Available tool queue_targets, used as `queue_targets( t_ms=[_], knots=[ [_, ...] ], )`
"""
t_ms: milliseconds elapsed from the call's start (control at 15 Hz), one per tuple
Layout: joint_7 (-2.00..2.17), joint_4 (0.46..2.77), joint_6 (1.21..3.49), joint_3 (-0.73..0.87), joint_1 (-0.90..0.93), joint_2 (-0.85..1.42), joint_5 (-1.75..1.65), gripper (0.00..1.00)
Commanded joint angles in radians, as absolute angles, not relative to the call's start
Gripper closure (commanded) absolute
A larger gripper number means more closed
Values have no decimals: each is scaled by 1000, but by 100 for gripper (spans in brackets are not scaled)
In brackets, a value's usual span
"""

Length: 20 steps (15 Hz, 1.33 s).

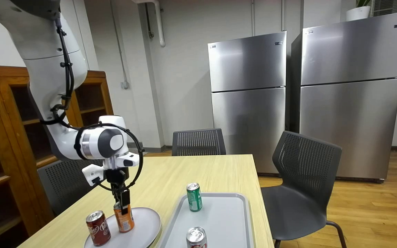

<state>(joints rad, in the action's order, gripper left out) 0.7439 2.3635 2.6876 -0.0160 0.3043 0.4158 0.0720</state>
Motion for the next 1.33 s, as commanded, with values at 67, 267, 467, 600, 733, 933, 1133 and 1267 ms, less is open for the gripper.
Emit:
queue_targets(
  t_ms=[67, 267, 467, 600, 733, 933, 1133, 1267],
  knots=[
    [774, 2392, 2672, 23, 310, 336, 49, 62],
    [781, 2396, 2649, 45, 300, 294, 47, 62],
    [791, 2404, 2636, 67, 293, 253, 34, 62],
    [814, 2409, 2623, 88, 293, 233, 8, 62],
    [828, 2416, 2610, 96, 276, 216, -11, 62],
    [856, 2429, 2600, 112, 247, 194, -39, 62],
    [859, 2439, 2595, 121, 208, 180, -49, 62],
    [853, 2442, 2592, 125, 182, 174, -46, 62]
  ],
)
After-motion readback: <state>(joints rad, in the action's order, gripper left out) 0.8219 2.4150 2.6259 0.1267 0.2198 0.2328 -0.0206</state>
